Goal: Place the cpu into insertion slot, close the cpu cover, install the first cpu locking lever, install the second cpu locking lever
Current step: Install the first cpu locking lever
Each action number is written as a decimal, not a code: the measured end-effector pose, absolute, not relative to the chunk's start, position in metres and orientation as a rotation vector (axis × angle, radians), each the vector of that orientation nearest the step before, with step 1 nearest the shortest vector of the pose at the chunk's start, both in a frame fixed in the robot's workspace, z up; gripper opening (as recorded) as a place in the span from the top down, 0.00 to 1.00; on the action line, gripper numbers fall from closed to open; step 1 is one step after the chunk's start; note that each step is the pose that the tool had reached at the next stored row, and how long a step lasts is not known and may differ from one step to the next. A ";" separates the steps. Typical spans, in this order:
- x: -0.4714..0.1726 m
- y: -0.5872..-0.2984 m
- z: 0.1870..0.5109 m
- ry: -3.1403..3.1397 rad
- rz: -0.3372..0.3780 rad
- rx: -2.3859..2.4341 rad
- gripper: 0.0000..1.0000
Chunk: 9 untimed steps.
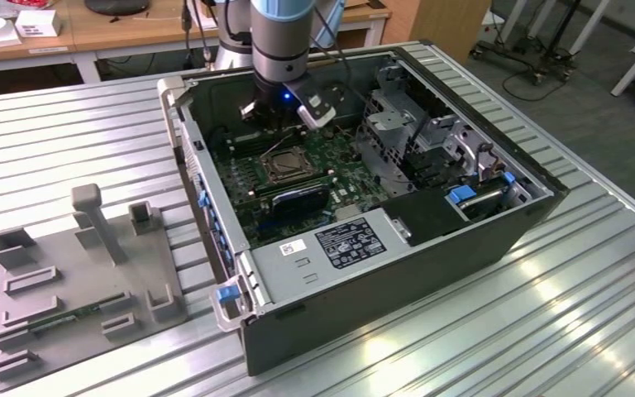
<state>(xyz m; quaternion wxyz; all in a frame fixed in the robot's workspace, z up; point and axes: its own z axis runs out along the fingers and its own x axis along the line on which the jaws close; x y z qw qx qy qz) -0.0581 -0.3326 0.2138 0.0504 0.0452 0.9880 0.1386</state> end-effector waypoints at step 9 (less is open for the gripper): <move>-0.057 -0.333 0.210 3.009 0.422 0.138 0.89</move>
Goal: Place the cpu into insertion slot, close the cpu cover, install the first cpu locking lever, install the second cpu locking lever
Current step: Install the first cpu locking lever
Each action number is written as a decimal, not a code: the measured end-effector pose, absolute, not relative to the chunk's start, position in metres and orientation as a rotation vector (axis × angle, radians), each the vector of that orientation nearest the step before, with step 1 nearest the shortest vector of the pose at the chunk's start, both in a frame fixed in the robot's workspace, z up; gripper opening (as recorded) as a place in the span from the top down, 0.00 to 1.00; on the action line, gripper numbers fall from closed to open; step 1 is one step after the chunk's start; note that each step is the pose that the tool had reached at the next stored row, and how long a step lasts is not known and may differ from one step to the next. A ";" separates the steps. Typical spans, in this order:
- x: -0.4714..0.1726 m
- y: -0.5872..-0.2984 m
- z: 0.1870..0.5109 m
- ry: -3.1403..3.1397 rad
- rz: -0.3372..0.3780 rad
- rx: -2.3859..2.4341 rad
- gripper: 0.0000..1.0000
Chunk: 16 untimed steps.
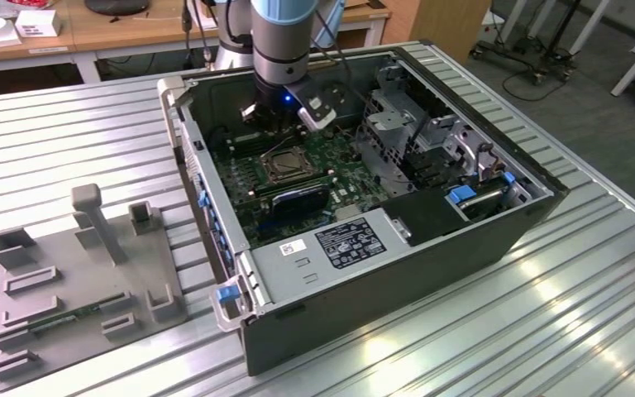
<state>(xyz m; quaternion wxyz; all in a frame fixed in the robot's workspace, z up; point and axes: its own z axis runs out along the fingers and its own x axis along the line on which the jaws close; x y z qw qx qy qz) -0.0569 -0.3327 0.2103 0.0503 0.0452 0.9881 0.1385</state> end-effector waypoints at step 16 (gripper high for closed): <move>-0.055 -0.334 0.209 3.008 0.422 0.137 0.89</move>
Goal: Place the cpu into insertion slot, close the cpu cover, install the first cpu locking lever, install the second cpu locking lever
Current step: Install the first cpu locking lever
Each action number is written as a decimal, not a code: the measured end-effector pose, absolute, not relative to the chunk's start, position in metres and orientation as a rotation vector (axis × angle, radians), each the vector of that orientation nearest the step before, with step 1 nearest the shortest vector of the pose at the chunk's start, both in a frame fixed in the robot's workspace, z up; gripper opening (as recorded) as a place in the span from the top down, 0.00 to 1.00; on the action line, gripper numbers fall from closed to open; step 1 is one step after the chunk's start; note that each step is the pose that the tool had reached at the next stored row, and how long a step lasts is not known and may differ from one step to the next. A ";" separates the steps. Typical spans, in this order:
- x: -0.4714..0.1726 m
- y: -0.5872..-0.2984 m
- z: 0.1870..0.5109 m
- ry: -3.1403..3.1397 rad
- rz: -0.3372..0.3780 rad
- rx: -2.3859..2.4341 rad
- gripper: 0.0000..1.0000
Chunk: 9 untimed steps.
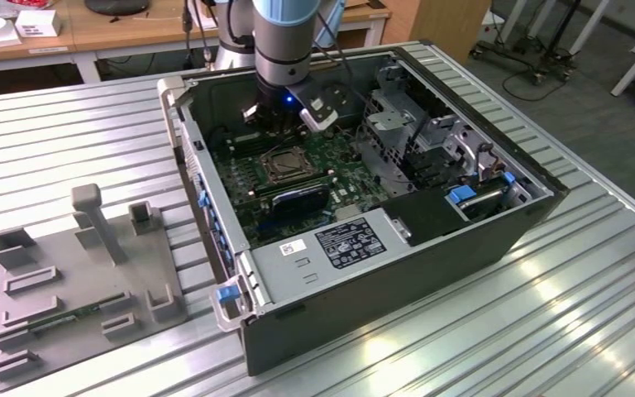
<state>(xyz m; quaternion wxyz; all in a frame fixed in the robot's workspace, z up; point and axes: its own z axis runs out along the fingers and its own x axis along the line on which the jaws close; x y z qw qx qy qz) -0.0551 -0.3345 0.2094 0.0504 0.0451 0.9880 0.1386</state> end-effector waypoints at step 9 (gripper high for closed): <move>-0.055 -0.332 0.209 3.008 0.422 0.137 0.89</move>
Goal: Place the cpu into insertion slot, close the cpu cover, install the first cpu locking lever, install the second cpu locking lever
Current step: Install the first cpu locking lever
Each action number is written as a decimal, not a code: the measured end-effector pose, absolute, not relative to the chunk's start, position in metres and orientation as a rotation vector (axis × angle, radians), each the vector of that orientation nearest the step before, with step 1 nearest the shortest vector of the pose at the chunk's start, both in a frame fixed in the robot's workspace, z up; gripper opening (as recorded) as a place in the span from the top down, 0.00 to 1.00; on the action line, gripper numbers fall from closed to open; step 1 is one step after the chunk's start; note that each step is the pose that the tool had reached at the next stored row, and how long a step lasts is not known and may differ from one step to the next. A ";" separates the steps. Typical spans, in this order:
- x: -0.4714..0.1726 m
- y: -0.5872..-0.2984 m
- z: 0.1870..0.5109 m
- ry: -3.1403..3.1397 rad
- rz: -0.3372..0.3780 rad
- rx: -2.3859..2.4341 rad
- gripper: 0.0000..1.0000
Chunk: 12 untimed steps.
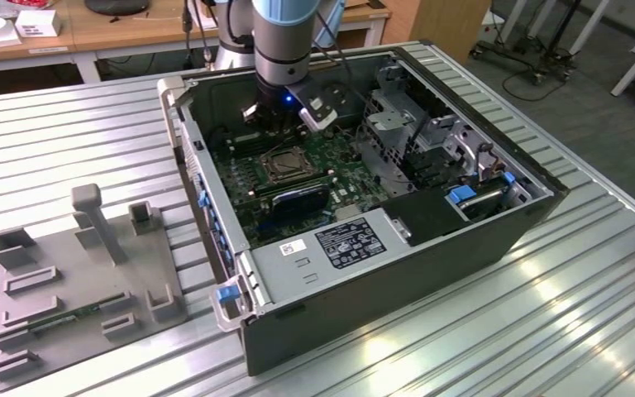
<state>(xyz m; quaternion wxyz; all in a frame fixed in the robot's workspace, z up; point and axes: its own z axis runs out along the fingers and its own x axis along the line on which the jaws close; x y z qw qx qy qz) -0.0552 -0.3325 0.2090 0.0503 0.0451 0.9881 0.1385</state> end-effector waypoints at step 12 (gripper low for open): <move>-0.054 -0.332 0.204 3.008 0.422 0.137 0.89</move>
